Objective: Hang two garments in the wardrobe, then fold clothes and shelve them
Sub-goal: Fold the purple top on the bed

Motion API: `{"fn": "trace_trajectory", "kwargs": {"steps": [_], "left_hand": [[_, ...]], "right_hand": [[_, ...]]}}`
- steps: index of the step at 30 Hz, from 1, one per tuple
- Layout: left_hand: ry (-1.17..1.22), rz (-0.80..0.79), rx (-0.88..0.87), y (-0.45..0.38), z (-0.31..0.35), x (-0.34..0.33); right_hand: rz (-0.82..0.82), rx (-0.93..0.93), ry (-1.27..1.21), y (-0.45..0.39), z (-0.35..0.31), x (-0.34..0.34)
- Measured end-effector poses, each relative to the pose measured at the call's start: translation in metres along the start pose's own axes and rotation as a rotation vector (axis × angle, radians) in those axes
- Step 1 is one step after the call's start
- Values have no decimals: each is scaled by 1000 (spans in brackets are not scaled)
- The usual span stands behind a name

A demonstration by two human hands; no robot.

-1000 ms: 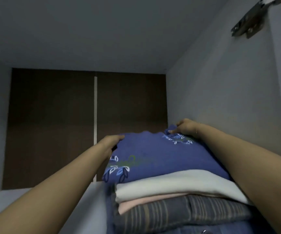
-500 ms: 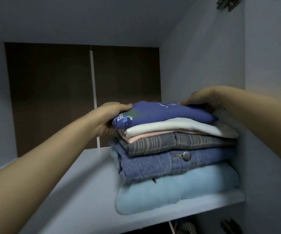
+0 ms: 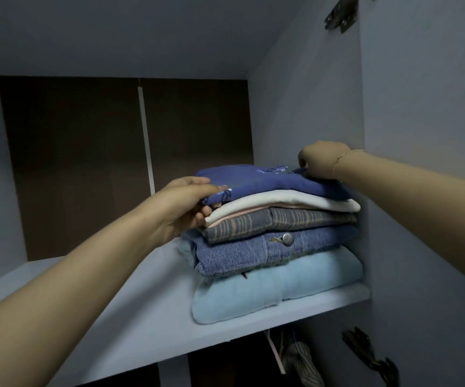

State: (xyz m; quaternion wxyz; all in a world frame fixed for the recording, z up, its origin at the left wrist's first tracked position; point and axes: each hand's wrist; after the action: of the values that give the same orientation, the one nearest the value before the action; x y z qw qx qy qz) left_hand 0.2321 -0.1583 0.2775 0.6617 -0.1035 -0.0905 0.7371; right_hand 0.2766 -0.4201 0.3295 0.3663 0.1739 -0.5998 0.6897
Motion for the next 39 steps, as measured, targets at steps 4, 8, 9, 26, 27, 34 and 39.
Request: {"fn": "trace_trajectory", "kwargs": {"steps": [4, 8, 9, 26, 27, 34, 39], "left_hand": [[0, -37, -96, 12, 2, 6], [52, -47, -90, 19, 1, 10], [52, -51, -98, 21, 1, 13], [-355, -79, -504, 158, -54, 46], [-321, -167, -469, 177, -63, 49], [-544, -201, -750, 280, -137, 38], [-674, -329, -877, 350, -178, -8]], "right_hand": [[23, 96, -613, 0, -16, 24], [-413, 163, -892, 10, -56, 22], [-472, 202, -870, 13, -62, 13], [230, 3, -885, 241, -70, 55], [219, -11, -843, 269, -68, 59], [251, -271, -651, 441, -51, 86], [227, -492, -454, 560, -25, 104]]}}
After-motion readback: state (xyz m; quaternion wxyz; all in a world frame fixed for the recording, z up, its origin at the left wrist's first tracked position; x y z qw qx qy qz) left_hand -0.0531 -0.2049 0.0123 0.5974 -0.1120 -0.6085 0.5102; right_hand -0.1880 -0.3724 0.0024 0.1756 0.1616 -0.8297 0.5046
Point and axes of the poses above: each hand's wrist, its own y-axis away from the middle knuckle, its own x-axis out of the back of the hand, z = x × y, and after that the axes turned 15 degrees about z, right-handed
